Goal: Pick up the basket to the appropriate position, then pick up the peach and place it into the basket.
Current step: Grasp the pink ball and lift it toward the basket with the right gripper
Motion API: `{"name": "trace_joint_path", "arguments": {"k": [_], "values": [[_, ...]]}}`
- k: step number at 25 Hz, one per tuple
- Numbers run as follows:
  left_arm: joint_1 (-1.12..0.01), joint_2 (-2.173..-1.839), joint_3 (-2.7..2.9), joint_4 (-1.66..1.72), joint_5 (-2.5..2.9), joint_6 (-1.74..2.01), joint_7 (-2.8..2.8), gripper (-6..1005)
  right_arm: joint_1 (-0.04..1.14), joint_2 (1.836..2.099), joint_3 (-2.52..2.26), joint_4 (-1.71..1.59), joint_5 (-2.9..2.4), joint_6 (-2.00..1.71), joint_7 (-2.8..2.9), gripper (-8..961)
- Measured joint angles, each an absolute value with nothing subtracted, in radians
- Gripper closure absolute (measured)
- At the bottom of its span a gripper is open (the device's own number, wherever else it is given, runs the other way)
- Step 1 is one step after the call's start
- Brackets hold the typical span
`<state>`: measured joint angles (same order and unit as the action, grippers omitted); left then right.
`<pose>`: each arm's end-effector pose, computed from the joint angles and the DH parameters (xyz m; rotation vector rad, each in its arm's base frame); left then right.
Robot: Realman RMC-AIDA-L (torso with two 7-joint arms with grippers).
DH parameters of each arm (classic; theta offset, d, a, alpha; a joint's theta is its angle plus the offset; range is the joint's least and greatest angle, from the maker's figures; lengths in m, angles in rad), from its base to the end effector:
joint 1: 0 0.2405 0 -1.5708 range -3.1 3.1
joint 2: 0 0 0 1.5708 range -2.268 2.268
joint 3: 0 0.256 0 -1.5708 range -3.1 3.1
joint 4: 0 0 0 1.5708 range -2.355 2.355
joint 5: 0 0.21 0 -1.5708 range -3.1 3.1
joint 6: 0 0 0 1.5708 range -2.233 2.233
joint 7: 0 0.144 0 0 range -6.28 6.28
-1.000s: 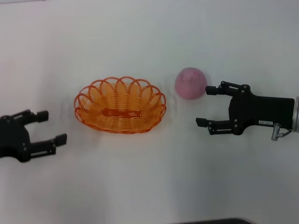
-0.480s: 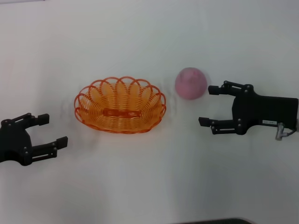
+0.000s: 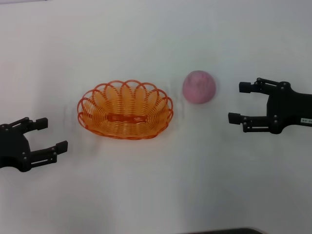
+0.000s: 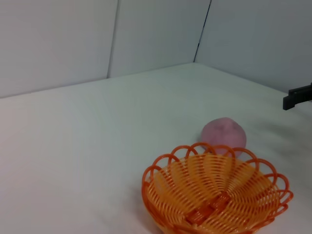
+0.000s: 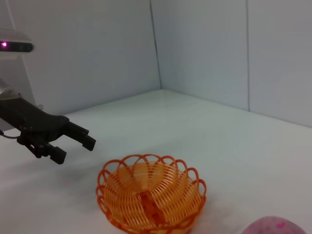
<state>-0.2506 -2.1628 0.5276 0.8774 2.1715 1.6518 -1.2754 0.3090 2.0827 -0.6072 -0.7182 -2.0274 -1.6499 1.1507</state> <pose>-0.3347 0.2436 0.0148 -2.6057 -0.7267 -0.5103 0.3223 0.2637 0.0168 -2.6452 0.5356 0.6329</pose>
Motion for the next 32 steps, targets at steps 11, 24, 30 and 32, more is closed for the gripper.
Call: {"name": "trace_joint_path", "arguments": {"k": [11,24,30,32], "values": [[-0.258,-2.161,0.529,0.867,2.168,1.637,-1.273,146,0.440,2.078,-0.628,-0.900,-2.255,-1.723,1.661,16],[-0.259,-2.161,0.533,0.852,2.175,1.627,-1.267,145,0.639,2.083,-0.693,-1.026,-2.581,-1.705,1.935,16],[-0.260,-2.161,0.533,0.835,2.172,1.627,-1.248,145,0.667,2.091,-0.861,-1.101,-2.604,-1.702,1.922,15],[-0.260,-2.161,0.531,0.830,2.173,1.628,-1.246,146,0.674,2.095,-0.906,-1.130,-2.618,-1.690,1.930,15]]}}
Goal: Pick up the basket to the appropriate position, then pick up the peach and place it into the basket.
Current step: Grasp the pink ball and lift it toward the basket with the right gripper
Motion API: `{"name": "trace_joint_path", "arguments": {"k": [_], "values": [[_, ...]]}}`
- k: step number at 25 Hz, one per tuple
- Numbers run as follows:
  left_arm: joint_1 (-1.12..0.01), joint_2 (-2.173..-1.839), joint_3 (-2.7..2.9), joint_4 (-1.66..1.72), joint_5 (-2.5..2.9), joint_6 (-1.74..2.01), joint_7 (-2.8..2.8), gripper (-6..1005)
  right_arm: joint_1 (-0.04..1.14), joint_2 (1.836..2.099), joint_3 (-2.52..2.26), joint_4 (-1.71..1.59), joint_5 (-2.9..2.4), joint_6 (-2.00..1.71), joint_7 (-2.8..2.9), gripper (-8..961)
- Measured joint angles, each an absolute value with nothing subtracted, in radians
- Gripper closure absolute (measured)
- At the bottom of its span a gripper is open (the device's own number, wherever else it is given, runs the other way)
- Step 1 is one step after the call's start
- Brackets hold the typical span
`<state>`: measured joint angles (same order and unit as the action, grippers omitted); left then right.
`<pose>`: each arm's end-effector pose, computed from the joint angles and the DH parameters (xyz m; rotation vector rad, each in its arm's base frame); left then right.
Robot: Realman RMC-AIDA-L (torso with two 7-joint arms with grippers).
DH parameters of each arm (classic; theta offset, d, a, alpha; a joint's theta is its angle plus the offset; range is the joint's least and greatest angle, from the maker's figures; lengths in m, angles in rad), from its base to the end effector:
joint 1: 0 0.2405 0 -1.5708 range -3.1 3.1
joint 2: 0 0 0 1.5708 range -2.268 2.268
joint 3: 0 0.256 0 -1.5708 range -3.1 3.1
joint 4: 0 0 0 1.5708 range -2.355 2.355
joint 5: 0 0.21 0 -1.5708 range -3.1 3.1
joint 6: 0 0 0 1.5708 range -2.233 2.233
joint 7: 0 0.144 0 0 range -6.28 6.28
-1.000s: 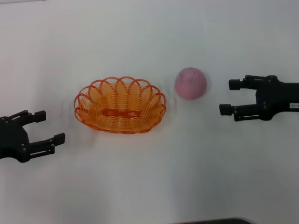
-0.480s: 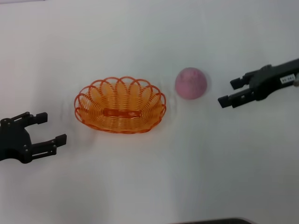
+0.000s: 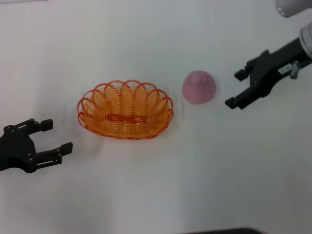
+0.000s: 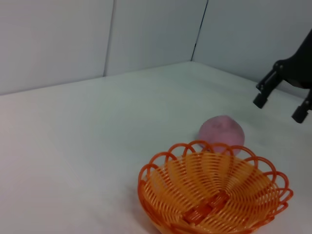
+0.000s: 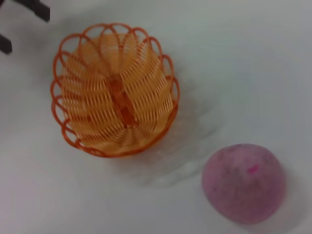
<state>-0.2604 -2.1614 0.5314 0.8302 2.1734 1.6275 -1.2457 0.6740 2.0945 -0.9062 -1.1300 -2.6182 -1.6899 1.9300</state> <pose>-0.3358 0.2444 0.0061 -2.6133 -0.7238 -0.5159 0.2248 0.3585 0.0315 -2.8501 0.6909 -0.3443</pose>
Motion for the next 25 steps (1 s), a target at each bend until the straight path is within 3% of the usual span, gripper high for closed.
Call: {"name": "trace_joint_path", "arguments": {"k": [25], "values": [[-0.262,-2.161,0.533,0.826,2.168,1.625,-1.246,146,0.749,2.107,-1.062,-1.073,-2.657,-1.521,1.952,13]]}}
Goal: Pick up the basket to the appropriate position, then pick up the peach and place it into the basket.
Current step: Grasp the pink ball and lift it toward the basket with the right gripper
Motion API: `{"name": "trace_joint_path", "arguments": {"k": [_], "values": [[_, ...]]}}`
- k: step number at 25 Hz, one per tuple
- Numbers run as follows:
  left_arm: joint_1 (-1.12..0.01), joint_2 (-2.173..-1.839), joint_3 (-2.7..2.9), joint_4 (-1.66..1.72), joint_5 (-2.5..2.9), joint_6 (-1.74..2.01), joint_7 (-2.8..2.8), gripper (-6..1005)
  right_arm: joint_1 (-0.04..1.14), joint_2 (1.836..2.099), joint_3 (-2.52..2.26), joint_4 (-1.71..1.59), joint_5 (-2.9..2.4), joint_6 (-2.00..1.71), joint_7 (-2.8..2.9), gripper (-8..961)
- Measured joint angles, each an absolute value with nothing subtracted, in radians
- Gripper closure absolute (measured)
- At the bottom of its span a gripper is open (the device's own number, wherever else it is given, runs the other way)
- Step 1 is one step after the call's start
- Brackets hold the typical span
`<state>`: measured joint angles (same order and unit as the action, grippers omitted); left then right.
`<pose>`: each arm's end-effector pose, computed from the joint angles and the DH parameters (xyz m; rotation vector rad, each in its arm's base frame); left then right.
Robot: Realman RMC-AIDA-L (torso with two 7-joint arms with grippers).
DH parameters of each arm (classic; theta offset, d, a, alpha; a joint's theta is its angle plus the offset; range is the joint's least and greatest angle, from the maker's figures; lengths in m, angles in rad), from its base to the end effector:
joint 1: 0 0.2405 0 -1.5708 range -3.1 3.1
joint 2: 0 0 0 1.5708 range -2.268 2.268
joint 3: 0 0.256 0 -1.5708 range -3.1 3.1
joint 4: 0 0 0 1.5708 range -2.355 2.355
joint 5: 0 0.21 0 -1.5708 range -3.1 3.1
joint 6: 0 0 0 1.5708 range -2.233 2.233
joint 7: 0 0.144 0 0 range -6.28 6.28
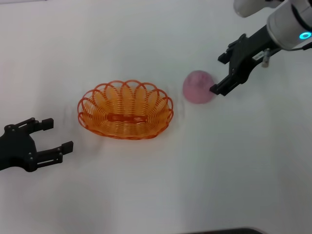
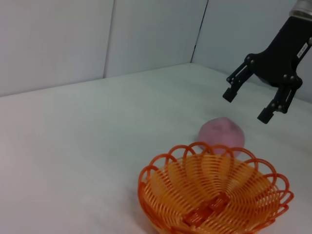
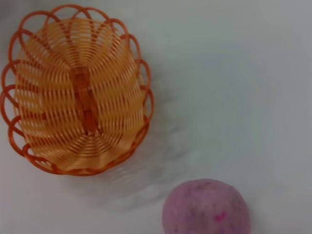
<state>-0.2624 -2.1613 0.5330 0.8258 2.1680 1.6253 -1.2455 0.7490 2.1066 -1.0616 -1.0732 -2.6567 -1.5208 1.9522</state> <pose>-0.3350 0.2454 0.0055 -2.6114 -0.7232 -0.5229 0.1991 0.3849 0.0040 -2.8135 0.4734 -0.4722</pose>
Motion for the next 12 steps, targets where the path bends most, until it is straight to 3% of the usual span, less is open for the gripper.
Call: {"name": "trace_joint_path", "arguments": {"k": [12], "values": [[-0.262,-2.161,0.531,0.825,2.172,1.623,-1.246,146,0.813,2.100,-1.109,-0.927,-2.644,-1.409,1.953,14]]}}
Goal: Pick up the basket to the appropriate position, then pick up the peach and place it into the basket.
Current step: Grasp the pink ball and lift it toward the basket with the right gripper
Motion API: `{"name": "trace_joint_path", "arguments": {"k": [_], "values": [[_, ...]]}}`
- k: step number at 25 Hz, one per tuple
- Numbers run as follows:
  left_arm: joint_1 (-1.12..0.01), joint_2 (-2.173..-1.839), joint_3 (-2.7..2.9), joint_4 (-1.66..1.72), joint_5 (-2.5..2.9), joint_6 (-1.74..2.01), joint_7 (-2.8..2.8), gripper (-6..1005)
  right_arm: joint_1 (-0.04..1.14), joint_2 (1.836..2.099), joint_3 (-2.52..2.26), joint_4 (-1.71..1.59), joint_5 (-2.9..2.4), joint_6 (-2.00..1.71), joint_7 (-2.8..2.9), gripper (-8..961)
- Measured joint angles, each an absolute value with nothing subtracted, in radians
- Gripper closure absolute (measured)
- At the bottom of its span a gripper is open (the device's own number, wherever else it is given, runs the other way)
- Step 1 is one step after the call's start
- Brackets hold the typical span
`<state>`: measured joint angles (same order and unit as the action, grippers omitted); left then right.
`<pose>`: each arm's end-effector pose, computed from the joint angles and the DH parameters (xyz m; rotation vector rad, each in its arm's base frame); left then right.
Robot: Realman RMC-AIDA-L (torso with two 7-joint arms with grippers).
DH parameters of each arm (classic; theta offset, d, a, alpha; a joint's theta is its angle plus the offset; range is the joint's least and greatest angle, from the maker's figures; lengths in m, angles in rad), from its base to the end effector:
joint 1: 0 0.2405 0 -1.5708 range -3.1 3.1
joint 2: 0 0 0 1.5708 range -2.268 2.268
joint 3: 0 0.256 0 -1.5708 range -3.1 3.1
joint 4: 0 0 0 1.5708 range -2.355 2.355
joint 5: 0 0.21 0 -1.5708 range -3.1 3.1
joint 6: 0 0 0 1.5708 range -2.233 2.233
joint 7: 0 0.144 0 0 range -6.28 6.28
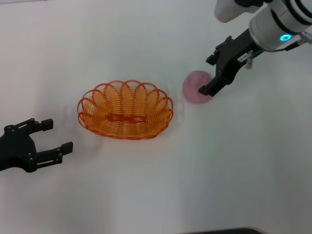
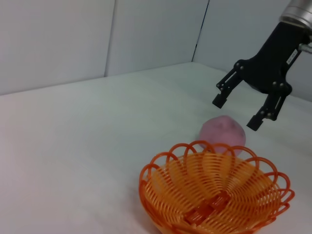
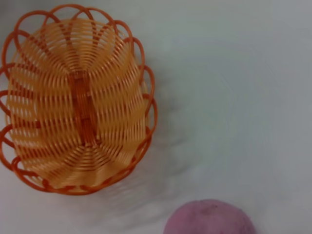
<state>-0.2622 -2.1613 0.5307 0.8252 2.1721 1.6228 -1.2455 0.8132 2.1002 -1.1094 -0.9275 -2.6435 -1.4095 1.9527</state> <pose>-0.3359 0.2451 0.0054 -2.6101 -0.7269 -0.5176 0.1956 0.3962 -0.0194 -2.8250 0.4416 -0.4955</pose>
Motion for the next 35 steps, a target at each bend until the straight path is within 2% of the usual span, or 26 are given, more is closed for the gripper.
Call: {"name": "trace_joint_path", "arguments": {"k": [10,34,35], "values": [[-0.261,-2.161,0.529,0.825,2.174,1.623,-1.245,144,0.854,2.098,-1.136,-0.835,-2.630,-1.363,1.948,15],[-0.261,-2.161,0.530,0.825,2.171,1.626,-1.251,141,0.852,2.096,-1.164,-0.804,-2.628,-1.282,1.989,17],[-0.261,-2.161,0.530,0.825,2.171,1.627,-1.251,141,0.853,2.096,-1.165,-0.804,-2.628,-1.282,1.990,68]]}}
